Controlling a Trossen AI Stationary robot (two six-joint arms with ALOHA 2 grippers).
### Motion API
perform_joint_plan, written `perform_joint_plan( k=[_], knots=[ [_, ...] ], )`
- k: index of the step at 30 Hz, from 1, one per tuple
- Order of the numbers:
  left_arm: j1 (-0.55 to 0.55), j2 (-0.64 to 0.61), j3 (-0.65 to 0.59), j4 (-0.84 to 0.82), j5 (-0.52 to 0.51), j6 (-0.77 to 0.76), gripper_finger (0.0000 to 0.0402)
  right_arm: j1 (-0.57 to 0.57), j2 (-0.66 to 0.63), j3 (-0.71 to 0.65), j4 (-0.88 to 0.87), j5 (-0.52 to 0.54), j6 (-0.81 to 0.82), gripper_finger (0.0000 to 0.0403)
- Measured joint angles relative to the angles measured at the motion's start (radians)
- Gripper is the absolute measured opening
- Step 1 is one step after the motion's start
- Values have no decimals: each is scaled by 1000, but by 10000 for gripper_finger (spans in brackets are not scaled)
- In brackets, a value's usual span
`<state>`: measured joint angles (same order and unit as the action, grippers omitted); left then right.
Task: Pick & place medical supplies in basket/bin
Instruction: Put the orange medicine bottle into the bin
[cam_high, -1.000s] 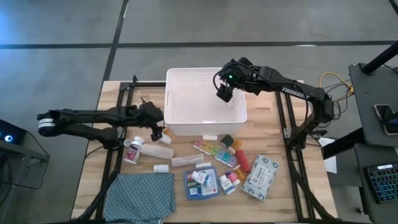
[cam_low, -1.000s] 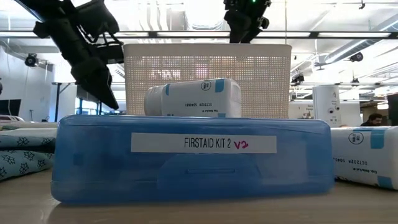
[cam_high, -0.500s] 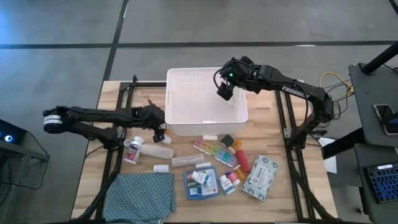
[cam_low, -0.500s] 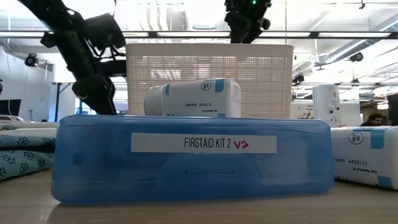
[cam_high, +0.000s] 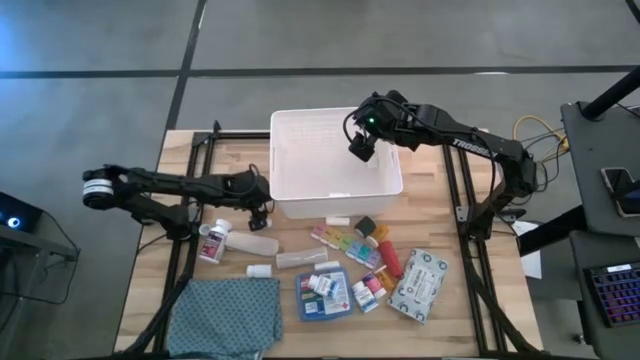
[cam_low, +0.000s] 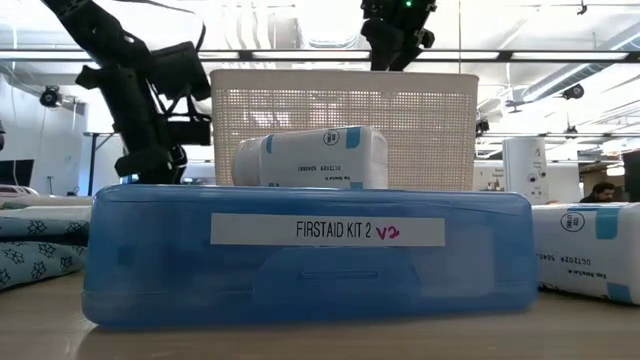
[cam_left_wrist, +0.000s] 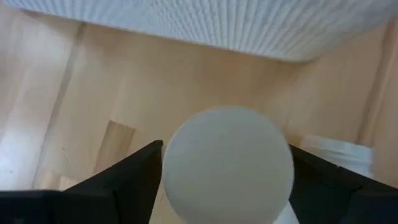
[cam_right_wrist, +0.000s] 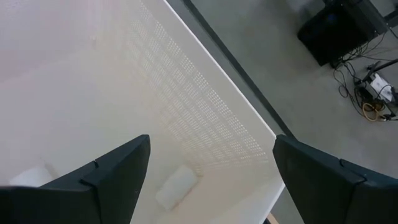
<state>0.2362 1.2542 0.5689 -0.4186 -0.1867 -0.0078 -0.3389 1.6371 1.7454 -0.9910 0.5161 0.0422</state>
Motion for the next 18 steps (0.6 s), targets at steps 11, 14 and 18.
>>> perform_joint_plan(
  k=[11, 14, 18],
  knots=[
    [0, -16, 0, 36, -1, 3, 162, -3, 0, 0, 0, 0, 3, 329],
    [0, -49, 4, -19, 0, -1, 157, -3, 0, 0, 0, 0, -1, 329],
    [0, -138, 32, -204, 1, -41, 175, -3, 0, 0, 0, 0, -1, 329]
  ],
)
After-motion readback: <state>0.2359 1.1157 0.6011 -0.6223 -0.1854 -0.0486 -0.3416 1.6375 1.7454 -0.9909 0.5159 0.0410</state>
